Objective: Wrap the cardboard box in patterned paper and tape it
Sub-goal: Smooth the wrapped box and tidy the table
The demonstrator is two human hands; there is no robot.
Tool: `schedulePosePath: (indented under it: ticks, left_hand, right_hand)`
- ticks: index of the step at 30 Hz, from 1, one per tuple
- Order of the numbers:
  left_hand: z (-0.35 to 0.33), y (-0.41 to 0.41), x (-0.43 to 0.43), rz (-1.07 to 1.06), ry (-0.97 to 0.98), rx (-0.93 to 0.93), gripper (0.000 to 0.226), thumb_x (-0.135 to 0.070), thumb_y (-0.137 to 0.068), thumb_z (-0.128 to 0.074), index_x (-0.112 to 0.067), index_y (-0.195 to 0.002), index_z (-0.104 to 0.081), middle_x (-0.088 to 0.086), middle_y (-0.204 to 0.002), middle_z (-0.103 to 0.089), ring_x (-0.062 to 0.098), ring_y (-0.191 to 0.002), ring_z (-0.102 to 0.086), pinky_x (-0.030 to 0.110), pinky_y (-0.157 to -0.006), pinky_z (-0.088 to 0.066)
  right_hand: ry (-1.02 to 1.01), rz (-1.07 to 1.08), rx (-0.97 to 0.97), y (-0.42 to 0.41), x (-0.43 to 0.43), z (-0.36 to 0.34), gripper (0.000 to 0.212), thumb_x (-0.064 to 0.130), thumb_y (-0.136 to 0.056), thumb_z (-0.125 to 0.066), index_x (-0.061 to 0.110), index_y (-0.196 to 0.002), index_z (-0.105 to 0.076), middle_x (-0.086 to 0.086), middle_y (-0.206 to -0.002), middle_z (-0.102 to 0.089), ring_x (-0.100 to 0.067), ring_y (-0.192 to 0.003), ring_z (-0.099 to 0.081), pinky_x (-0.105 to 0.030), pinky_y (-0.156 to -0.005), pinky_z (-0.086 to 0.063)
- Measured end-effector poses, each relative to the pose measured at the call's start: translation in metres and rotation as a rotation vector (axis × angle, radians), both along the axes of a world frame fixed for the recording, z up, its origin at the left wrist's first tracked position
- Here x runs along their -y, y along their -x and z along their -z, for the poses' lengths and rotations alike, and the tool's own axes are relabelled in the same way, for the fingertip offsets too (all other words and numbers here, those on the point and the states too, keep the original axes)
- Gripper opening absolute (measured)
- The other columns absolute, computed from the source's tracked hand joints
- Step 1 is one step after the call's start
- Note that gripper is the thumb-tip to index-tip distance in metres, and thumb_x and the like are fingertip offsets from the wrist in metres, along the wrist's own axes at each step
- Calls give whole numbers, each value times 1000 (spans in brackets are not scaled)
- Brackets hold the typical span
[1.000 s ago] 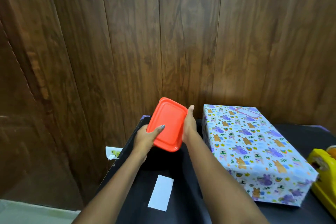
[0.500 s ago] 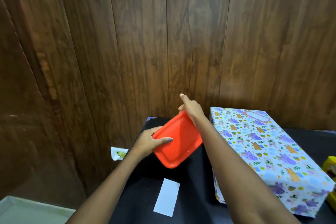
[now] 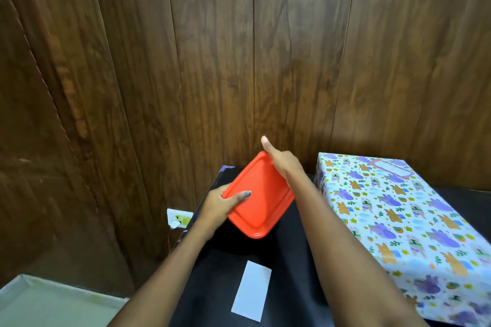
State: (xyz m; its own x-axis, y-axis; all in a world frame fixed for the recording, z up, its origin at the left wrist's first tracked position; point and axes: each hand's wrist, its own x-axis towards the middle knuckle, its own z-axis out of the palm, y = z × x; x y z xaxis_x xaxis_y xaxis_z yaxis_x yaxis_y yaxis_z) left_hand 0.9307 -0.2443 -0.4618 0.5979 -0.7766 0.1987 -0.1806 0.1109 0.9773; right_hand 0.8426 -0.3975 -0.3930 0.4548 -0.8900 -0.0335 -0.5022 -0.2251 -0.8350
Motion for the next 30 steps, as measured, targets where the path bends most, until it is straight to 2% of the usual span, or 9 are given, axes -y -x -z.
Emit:
schedulePosePath:
  ticks: [5,9,12,14,15,19,23,25,30]
  left_hand:
    - [11,-3,4,-17,-23,-80,7,-19,-78,-73,-13,-80,-70,4,-78,-71,15,-73,-65,26,-68,-52]
    - [20,-29,21,-102,-36,-179,10,-22,-81,-72,-16,-87,-67,1,-79,-68,15,-74,-63,26,-67,-53]
    - [36,-52,49,-230,-89,-295,23,-35,-82,-70,-15,-92,-64,2,-81,-65,21,-79,-60,48,-80,-55]
    - [43,-60,69,-335,-161,-247,33,-41,-86,-63,-9,-95,-63,12,-91,-66,27,-84,-59,54,-84,-51]
    - [44,-62,78,-400,-220,-166,40,-41,-90,-56,-3,-101,-62,19,-101,-65,30,-90,-59,47,-85,-47]
    - [46,-70,99,-508,-442,98,44,-31,-98,-41,4,-122,-51,20,-130,-51,36,-125,-41,37,-100,-31]
    - [49,-92,115,-451,-455,178,39,-24,-97,-44,2,-125,-50,20,-131,-51,37,-125,-42,37,-99,-33]
    - [48,-102,118,-449,-468,210,39,-25,-97,-45,1,-124,-52,21,-127,-54,37,-121,-46,39,-101,-36]
    - [44,-114,122,-417,-463,184,35,-24,-97,-46,3,-119,-54,21,-122,-57,37,-113,-52,38,-94,-41]
  right_hand:
    - [151,73,-151,-9,-5,13,86,75,-86,-21,6,-119,-61,-13,-122,-61,-32,-115,-54,-38,-89,-39]
    - [-51,80,10,-29,7,31,84,70,-89,-22,3,-130,-50,-16,-131,-54,-34,-123,-48,-41,-100,-38]
    - [-295,71,138,-40,6,62,54,40,-95,-46,4,-135,-43,-15,-134,-51,-31,-121,-51,-43,-103,-41]
    - [-430,12,261,-46,0,79,38,13,-93,-49,6,-130,-44,-12,-127,-55,-27,-112,-55,-45,-98,-46]
    - [-440,5,307,-48,-1,86,37,6,-91,-47,6,-128,-44,-12,-122,-56,-26,-108,-56,-43,-95,-48]
    - [-329,69,398,-60,2,96,37,-1,-91,-38,12,-125,-45,-5,-105,-55,-16,-86,-55,-31,-70,-53]
    - [-302,-3,347,-76,7,97,56,4,-97,-37,22,-149,-22,-8,-134,-47,-22,-112,-51,-40,-100,-46]
    - [-276,-41,295,-81,11,96,63,8,-98,-41,20,-152,-10,-8,-143,-40,-23,-124,-46,-37,-105,-41]
    - [-276,-83,240,-88,20,92,66,12,-99,-43,19,-152,-5,-9,-147,-35,-23,-130,-41,-32,-105,-36]
